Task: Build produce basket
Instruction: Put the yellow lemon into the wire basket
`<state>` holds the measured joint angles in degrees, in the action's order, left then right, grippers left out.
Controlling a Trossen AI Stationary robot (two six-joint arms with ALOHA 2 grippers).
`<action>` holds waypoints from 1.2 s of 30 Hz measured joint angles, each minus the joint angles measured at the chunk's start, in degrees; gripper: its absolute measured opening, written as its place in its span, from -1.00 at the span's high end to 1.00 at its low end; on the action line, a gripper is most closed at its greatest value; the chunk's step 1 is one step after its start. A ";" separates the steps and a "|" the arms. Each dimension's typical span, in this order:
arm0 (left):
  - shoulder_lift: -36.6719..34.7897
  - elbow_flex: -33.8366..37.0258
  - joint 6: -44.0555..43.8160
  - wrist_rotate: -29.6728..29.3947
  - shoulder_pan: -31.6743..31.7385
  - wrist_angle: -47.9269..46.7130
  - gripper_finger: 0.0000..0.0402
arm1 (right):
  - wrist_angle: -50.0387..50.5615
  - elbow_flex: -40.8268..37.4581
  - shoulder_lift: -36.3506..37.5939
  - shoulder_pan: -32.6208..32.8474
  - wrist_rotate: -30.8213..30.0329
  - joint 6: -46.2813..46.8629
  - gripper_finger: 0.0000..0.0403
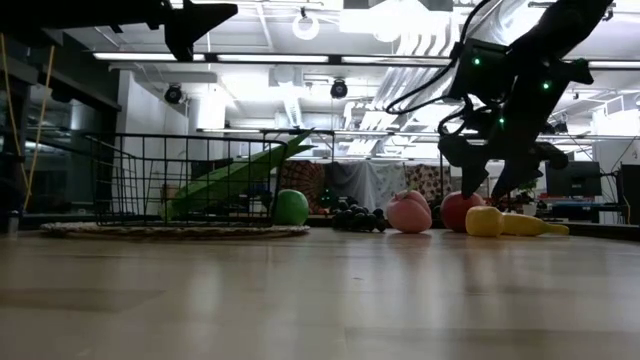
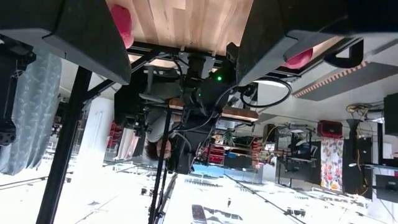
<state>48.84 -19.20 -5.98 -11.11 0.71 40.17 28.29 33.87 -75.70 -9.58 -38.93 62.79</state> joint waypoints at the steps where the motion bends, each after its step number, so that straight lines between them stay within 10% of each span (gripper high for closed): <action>1: 0.00 0.00 0.00 0.00 0.00 0.02 -0.41 | -0.04 0.00 0.00 0.00 -0.38 0.03 -0.21; 27: 0.00 0.02 -0.48 0.02 0.00 0.06 -0.41 | -0.72 -0.04 0.02 -0.11 -1.36 -4.82 -0.21; 36: 0.00 0.00 -0.40 0.04 0.00 0.08 -0.41 | -0.78 -0.04 0.02 -0.13 -2.85 -4.89 -0.67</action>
<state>48.84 -19.20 -6.38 -11.07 0.71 40.25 27.52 33.82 -75.68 -9.72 -41.78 57.89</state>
